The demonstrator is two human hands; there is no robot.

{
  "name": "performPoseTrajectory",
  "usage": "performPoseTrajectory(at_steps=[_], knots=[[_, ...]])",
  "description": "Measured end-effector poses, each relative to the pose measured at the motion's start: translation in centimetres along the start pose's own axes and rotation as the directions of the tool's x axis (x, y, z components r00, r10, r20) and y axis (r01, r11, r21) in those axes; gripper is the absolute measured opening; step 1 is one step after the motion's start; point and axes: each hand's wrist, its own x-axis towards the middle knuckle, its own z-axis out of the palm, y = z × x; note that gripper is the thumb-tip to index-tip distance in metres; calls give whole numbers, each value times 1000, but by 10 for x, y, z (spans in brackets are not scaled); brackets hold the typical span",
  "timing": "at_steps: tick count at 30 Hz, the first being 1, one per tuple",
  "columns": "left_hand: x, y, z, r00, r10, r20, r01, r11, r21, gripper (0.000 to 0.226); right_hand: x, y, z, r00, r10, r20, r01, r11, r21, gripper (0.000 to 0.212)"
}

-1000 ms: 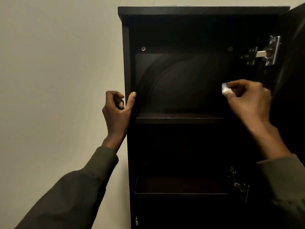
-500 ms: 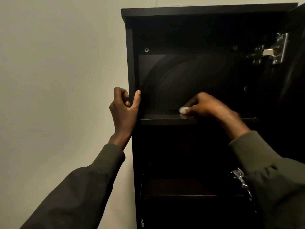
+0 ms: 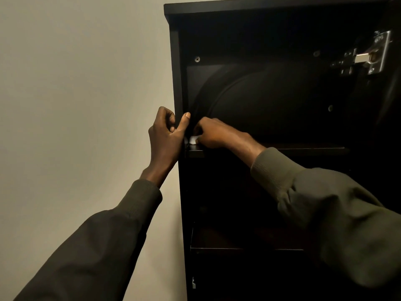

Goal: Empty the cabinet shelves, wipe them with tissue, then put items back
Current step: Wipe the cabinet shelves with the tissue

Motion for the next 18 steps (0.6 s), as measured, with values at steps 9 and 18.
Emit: performPoseTrajectory(at_steps=[9,18], knots=[[-4,0,4,1000,-5,-31,4,1000,-10,34,-9,-7,4,1000,25,-9,-25,999,-26,34],[-4,2,1,996,50,-74,-47,998,35,36,-33,25,-56,985,-147,-95,166,953,252,20]])
